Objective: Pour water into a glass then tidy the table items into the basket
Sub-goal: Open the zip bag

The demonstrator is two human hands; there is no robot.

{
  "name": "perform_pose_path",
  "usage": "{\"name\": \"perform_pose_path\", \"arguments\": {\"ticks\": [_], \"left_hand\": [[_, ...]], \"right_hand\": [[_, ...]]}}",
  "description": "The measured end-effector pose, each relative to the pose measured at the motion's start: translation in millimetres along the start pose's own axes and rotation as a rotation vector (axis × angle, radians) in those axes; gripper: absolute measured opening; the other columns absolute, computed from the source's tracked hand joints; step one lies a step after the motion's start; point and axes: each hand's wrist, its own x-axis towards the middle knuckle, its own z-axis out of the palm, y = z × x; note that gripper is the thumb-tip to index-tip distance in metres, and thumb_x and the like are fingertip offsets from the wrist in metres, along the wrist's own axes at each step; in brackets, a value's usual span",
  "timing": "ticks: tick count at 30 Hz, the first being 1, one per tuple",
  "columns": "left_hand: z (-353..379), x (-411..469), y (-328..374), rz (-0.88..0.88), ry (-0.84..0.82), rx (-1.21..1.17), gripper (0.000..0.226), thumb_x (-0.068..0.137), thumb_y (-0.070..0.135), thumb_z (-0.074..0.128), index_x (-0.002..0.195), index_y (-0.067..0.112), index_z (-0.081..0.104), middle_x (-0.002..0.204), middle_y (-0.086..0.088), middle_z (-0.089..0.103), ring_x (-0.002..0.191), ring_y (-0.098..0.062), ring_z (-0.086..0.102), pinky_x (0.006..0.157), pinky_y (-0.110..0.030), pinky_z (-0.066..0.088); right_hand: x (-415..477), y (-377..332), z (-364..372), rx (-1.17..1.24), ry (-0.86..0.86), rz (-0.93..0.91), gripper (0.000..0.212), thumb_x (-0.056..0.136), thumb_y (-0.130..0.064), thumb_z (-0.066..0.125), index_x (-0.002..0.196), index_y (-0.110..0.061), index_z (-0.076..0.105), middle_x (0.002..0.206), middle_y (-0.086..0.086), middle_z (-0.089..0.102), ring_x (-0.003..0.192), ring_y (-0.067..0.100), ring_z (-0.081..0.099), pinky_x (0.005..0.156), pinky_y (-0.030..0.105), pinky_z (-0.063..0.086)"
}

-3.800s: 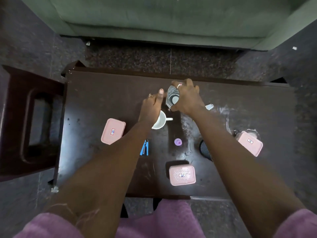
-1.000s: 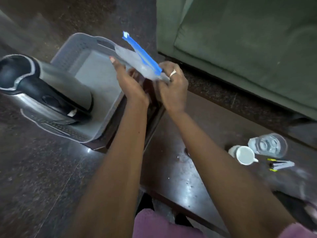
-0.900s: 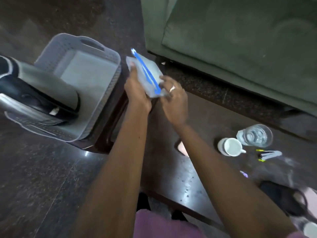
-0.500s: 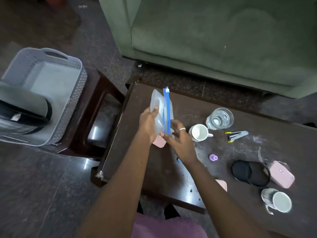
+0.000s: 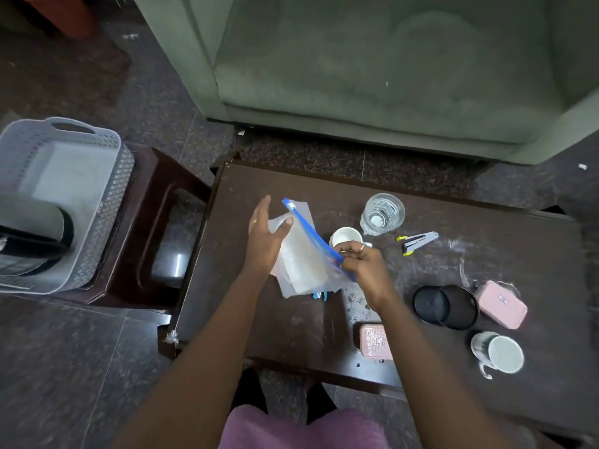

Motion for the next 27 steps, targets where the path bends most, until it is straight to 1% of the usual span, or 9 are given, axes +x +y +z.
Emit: {"name": "perform_pose_path", "arguments": {"ticks": [3, 6, 9, 12, 15, 17, 20, 24, 27], "left_hand": [[7.2, 2.3, 19.4, 0.084, -0.155, -0.156, 0.042, 0.094, 0.014, 0.054, 0.135, 0.017, 0.046, 0.136, -0.002, 0.053, 0.121, -0.004, 0.049, 0.108, -0.029, 0.035], [11.4, 0.8, 27.2, 0.108, -0.14, -0.246, 0.02, 0.091, 0.005, 0.057, 0.11, 0.007, 0.064, 0.096, -0.001, 0.068, 0.086, -0.004, 0.062, 0.095, -0.036, 0.048], [13.7, -0.2, 28.0, 0.149, -0.108, -0.178, 0.015, 0.084, 0.009, 0.067, 0.083, 0.024, 0.068, 0.083, 0.011, 0.069, 0.083, -0.007, 0.062, 0.107, -0.054, 0.036], [17.7, -3.4, 31.4, 0.187, -0.092, -0.151, 0.023, 0.076, 0.011, 0.074, 0.072, 0.032, 0.067, 0.07, 0.021, 0.07, 0.075, 0.002, 0.064, 0.111, -0.057, 0.028], [24.9, -8.0, 34.8, 0.185, -0.112, -0.216, 0.025, 0.074, 0.003, 0.074, 0.069, 0.027, 0.068, 0.065, 0.02, 0.071, 0.071, 0.001, 0.066, 0.105, -0.055, 0.039], [27.5, -10.2, 37.0, 0.176, -0.106, -0.241, 0.03, 0.076, -0.001, 0.07, 0.068, 0.027, 0.068, 0.064, 0.023, 0.07, 0.067, 0.007, 0.065, 0.107, -0.056, 0.036], [27.4, -10.0, 37.4, 0.199, -0.089, -0.219, 0.037, 0.079, 0.002, 0.067, 0.063, 0.036, 0.067, 0.064, 0.026, 0.068, 0.068, 0.009, 0.062, 0.112, -0.06, 0.025], [31.0, -12.6, 31.7, 0.281, -0.052, -0.148, 0.017, 0.083, 0.003, 0.062, 0.074, 0.017, 0.067, 0.068, 0.032, 0.065, 0.069, 0.011, 0.059, 0.113, -0.057, 0.023], [33.2, -9.8, 25.6, 0.259, 0.01, -0.118, 0.01, 0.086, 0.003, 0.06, 0.082, 0.009, 0.067, 0.07, 0.035, 0.063, 0.071, 0.015, 0.058, 0.11, -0.059, 0.03]], "right_hand": [[-3.4, -5.2, -14.9, 0.026, -0.018, 0.008, 0.041, 0.071, 0.019, 0.039, 0.067, -0.015, 0.063, 0.054, -0.007, 0.06, 0.045, 0.001, 0.052, 0.05, 0.016, 0.043], [-7.6, -10.8, -27.0, -0.033, 0.039, 0.004, 0.028, 0.074, 0.013, 0.044, 0.072, -0.008, 0.062, 0.063, 0.004, 0.056, 0.037, -0.003, 0.046, 0.039, 0.008, 0.035], [-6.2, -13.6, -31.9, -0.236, 0.099, -0.083, 0.012, 0.086, -0.001, 0.054, 0.085, -0.001, 0.066, 0.072, 0.007, 0.061, 0.055, 0.001, 0.056, 0.054, 0.011, 0.042], [-4.7, -23.5, -22.4, -0.607, 0.102, -0.218, 0.022, 0.083, -0.032, 0.066, 0.097, -0.016, 0.07, 0.083, 0.005, 0.069, 0.077, 0.016, 0.061, 0.068, 0.026, 0.041], [-0.1, -37.7, -1.4, -0.636, 0.11, -0.354, 0.032, 0.083, -0.03, 0.068, 0.112, -0.016, 0.067, 0.103, 0.008, 0.072, 0.094, 0.021, 0.064, 0.074, 0.019, 0.038], [3.4, -44.8, 10.7, -0.546, 0.13, -0.384, 0.032, 0.084, -0.023, 0.068, 0.115, -0.013, 0.066, 0.108, 0.009, 0.071, 0.099, 0.022, 0.064, 0.08, 0.018, 0.04], [6.8, -48.0, 19.1, -0.529, 0.208, -0.446, 0.024, 0.082, -0.017, 0.069, 0.105, -0.011, 0.07, 0.097, 0.009, 0.073, 0.088, 0.023, 0.065, 0.077, 0.026, 0.044], [9.3, -46.3, 20.2, -0.556, 0.314, -0.46, 0.016, 0.079, -0.009, 0.07, 0.095, -0.01, 0.075, 0.093, 0.01, 0.074, 0.083, 0.026, 0.066, 0.076, 0.034, 0.052], [9.3, -37.6, 18.2, -0.627, 0.378, -0.398, 0.016, 0.08, -0.014, 0.07, 0.094, -0.015, 0.075, 0.092, 0.009, 0.075, 0.082, 0.028, 0.066, 0.071, 0.035, 0.051]]}}
